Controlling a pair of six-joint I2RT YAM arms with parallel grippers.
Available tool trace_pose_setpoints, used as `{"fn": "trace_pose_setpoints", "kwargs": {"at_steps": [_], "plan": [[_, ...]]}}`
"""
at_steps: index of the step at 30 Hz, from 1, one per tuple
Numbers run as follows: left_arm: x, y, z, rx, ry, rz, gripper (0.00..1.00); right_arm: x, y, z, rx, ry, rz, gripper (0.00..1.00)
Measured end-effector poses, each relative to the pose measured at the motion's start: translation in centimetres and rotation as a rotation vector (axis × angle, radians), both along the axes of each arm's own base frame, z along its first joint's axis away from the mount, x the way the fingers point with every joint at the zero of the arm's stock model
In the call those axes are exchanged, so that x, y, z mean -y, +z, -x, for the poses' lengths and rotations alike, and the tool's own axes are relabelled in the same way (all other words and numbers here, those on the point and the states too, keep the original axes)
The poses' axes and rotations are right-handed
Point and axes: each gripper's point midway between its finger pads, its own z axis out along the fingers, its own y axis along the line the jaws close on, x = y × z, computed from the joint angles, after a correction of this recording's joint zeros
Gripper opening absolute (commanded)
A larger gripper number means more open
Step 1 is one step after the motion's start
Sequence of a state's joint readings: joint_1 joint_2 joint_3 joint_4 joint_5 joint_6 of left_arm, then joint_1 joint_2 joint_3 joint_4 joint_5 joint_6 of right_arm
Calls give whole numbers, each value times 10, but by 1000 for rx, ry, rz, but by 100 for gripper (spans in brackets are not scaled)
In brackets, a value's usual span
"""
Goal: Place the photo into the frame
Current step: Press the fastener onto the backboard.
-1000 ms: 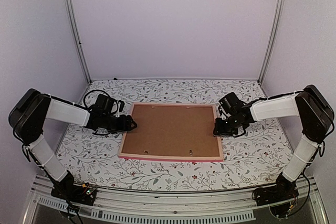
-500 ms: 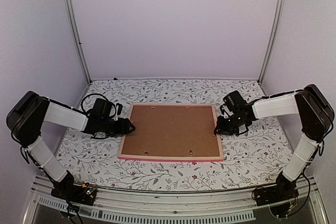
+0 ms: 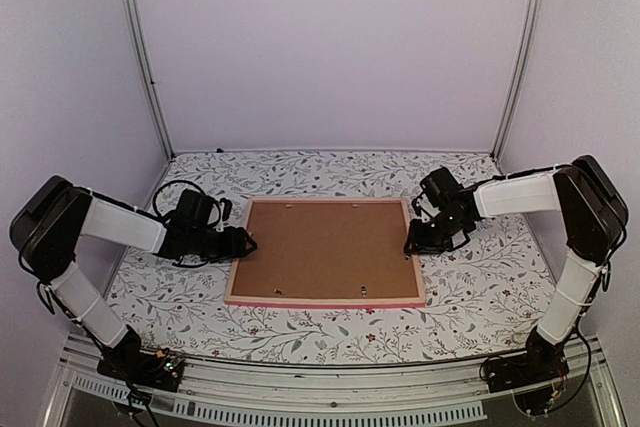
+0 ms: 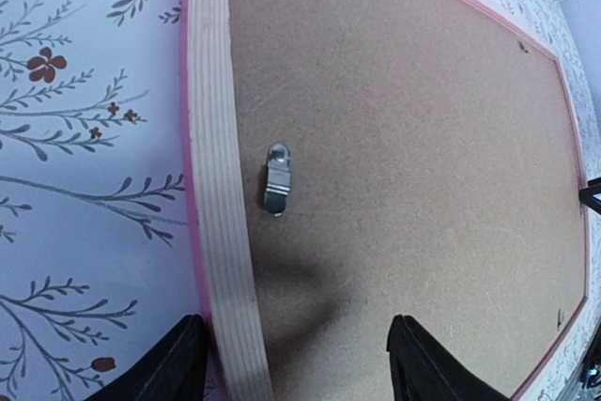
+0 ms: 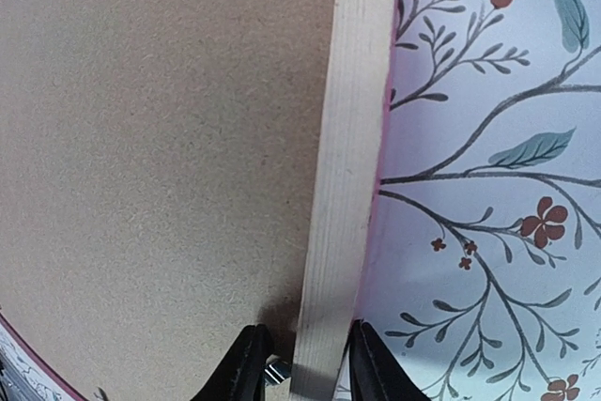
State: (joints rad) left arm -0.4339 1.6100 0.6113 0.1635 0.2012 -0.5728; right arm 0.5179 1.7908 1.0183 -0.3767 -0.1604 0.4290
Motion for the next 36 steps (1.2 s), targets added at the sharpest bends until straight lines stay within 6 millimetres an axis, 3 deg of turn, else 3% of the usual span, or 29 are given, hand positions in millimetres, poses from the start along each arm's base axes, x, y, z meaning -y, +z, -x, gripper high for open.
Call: {"fn": "trace_pose_setpoints", "kwargs": {"at_steps": [20, 23, 29, 36], "plan": [[3, 1, 16, -13, -16, -4, 68, 6, 2, -7, 1, 109, 116, 14], [2, 1, 18, -15, -16, -5, 68, 6, 2, -9, 1, 125, 117, 17], [2, 1, 19, -18, -17, -7, 69, 3, 3, -12, -15, 145, 78, 37], [2, 1, 19, -19, -17, -7, 69, -2, 5, -13, -48, 109, 33, 41]]}}
